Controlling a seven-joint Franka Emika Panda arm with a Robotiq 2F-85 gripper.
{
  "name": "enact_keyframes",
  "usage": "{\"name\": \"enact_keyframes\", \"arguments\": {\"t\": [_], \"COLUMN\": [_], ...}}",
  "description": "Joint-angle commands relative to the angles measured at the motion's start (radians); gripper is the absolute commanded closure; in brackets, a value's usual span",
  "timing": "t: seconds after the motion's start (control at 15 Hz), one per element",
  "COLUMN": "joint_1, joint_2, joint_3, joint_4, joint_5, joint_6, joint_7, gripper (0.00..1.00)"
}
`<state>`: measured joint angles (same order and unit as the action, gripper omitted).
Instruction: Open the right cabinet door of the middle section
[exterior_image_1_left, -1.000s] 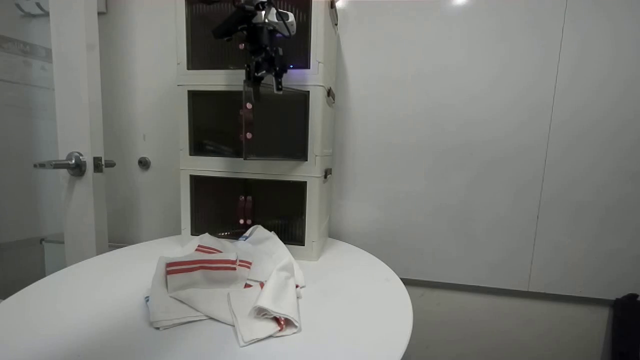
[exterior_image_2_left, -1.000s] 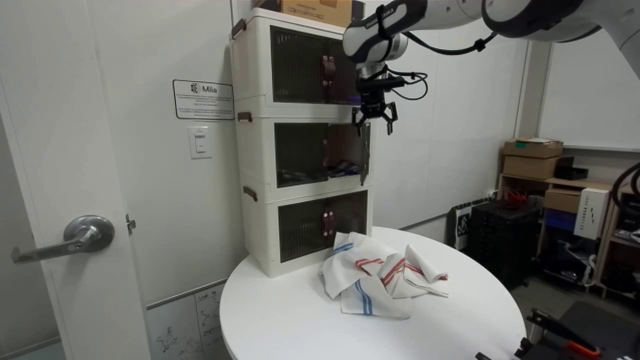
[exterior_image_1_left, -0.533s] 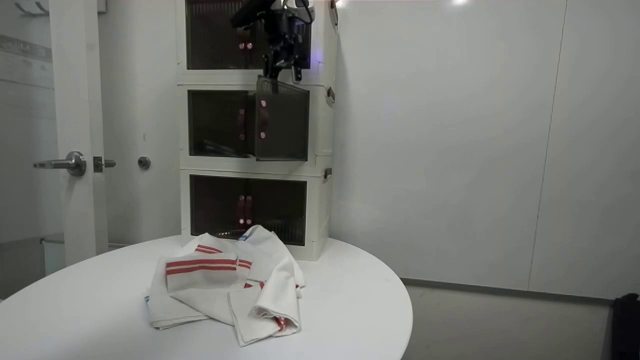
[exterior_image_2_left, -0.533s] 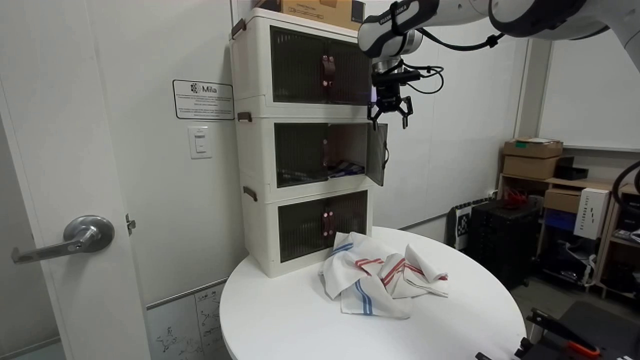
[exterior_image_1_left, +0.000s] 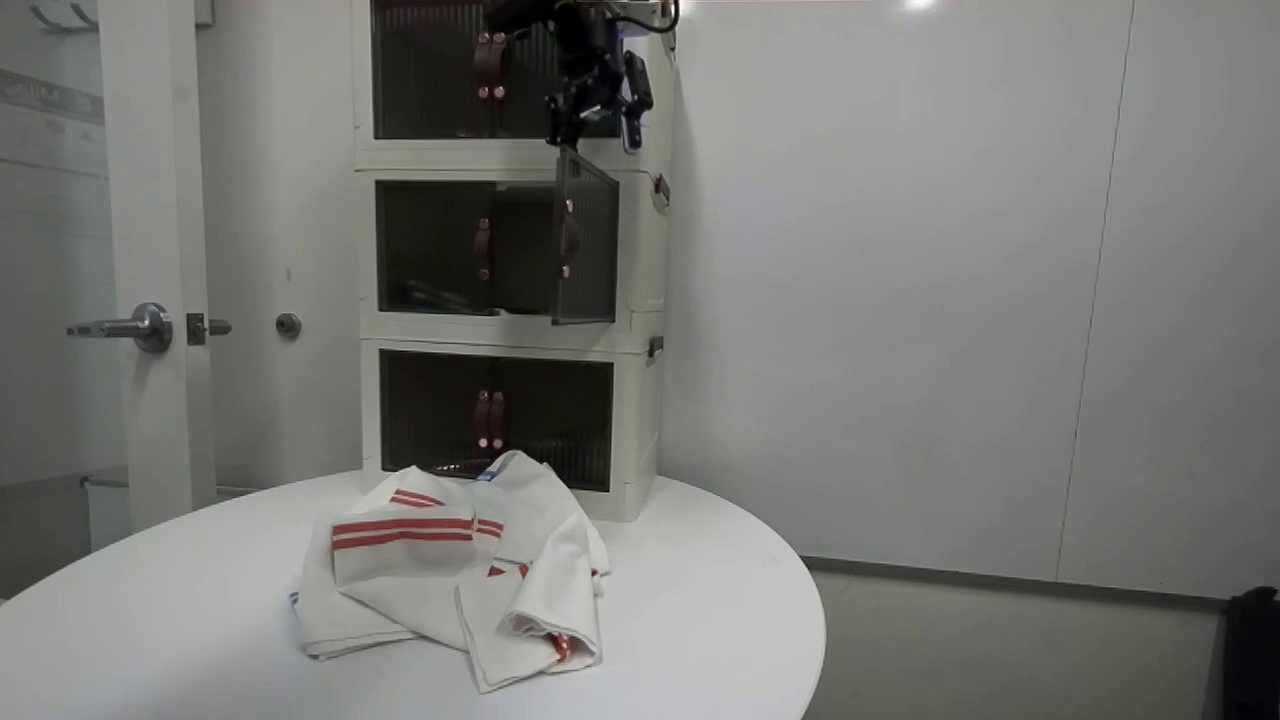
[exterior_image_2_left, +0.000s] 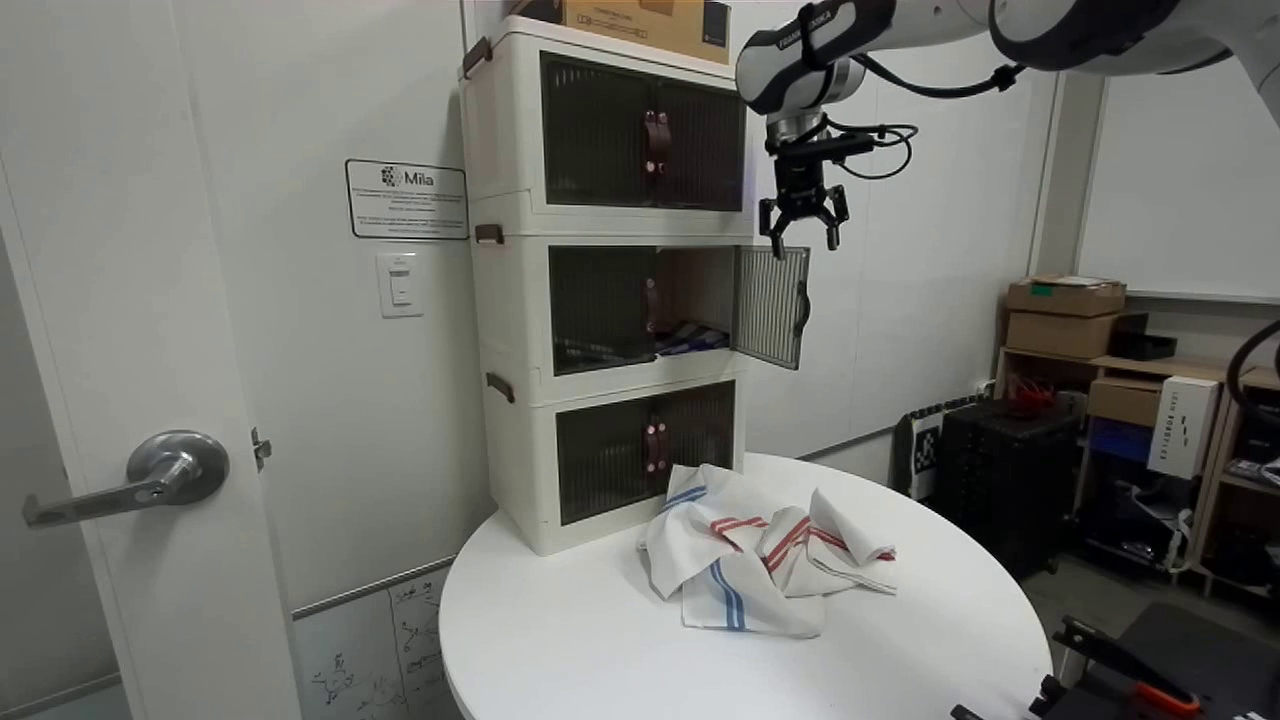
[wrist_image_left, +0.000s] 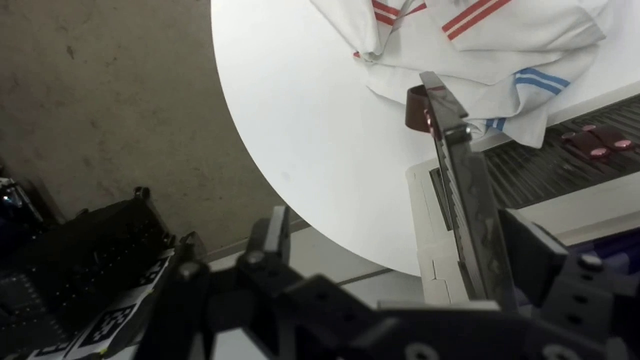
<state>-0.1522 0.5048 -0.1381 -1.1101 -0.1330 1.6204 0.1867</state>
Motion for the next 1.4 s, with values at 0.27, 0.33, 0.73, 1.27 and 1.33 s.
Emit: {"name": "enact_keyframes", "arguments": {"t": [0.27, 0.33, 0.73, 1.27, 1.33], "joint_1": [-0.061, -0.074, -0.148, -0.240, -0.251], "joint_2": [0.078, 0.086, 0.064, 0.005, -0.004], "joint_3": [0.005, 0.008, 0.029, 0.069, 0.070], "joint_4": [0.061, 0.077, 0.124, 0.205, 0.215], "joint_5": [-0.037, -0.046, -0.015, 0.136, 0.156], "joint_6": [-0.022, -0.025, -0.009, -0.170, -0.191], "joint_7": [-0.405, -0.463, -0.841, -1.162, -1.182], "gripper": [0.00, 0.00, 0.00, 0.00, 0.00]}}
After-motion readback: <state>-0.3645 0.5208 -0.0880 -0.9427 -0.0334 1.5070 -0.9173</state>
